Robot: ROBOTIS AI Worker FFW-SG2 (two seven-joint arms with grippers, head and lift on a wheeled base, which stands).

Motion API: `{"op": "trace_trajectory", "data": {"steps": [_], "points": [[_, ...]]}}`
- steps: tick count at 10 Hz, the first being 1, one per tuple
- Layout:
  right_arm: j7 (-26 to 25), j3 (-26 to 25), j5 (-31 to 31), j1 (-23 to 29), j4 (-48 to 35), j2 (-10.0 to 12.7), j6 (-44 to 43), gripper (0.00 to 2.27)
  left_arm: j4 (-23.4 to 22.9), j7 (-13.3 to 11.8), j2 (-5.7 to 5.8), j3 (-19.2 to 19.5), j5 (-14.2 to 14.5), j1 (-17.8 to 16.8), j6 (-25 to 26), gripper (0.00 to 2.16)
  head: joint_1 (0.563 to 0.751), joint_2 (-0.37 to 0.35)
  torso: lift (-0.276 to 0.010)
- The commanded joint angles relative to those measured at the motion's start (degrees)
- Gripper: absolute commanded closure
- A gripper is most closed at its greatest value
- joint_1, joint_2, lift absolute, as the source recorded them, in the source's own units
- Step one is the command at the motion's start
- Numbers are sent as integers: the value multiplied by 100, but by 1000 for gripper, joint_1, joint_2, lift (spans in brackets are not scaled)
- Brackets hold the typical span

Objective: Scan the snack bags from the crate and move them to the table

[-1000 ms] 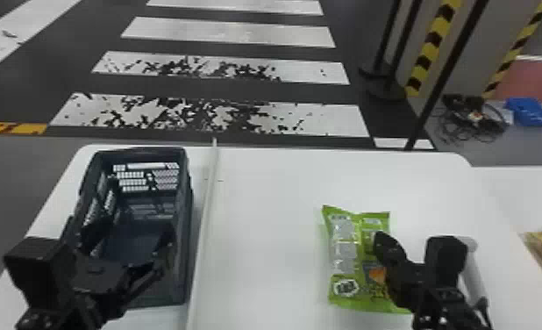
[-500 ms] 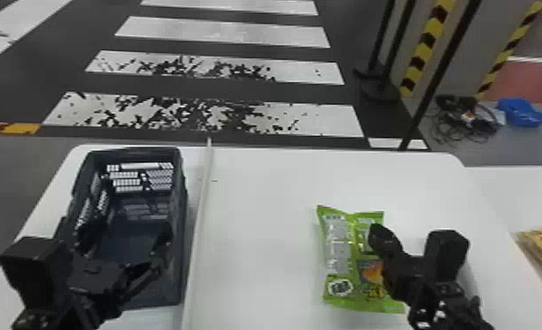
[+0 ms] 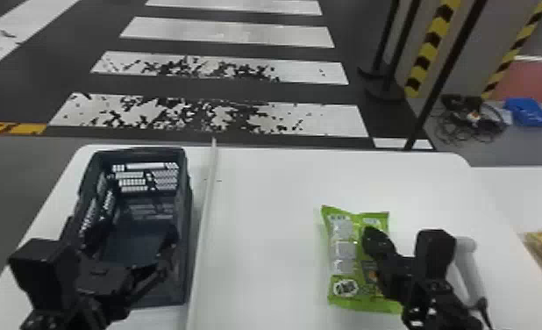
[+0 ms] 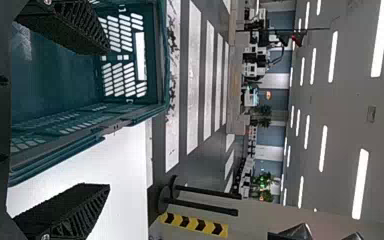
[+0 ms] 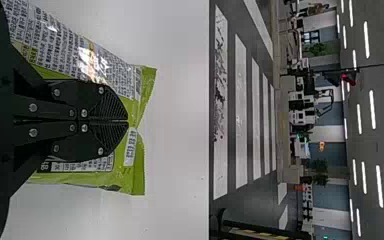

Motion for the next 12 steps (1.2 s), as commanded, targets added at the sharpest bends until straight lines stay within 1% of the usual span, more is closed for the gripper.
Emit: {"op": "trace_trajectory", "data": {"steps": [1,3,6,10,12], "points": [[0,27,11,-16,192,-4,-99,2240,9,0,-15,-1,-7,0,-6,33,695,-59,-95],[53,19,11,116,210,-4,-257,2240,61,0,-15,-1,-7,-18,-94,33,695,-58,-95],[158,-8,-16,371,166,-48,-468,2240,105,0,-15,-45,-16,-79,-94,33,695,-56,-95],[290,-34,-86,775,-107,-206,-714,2240,176,9,-6,-71,-7,-132,-94,33,695,-67,-95],[316,-16,-86,819,-212,-303,-714,2240,176,0,3,-71,-7,-158,-94,33,695,-67,-95]]}}
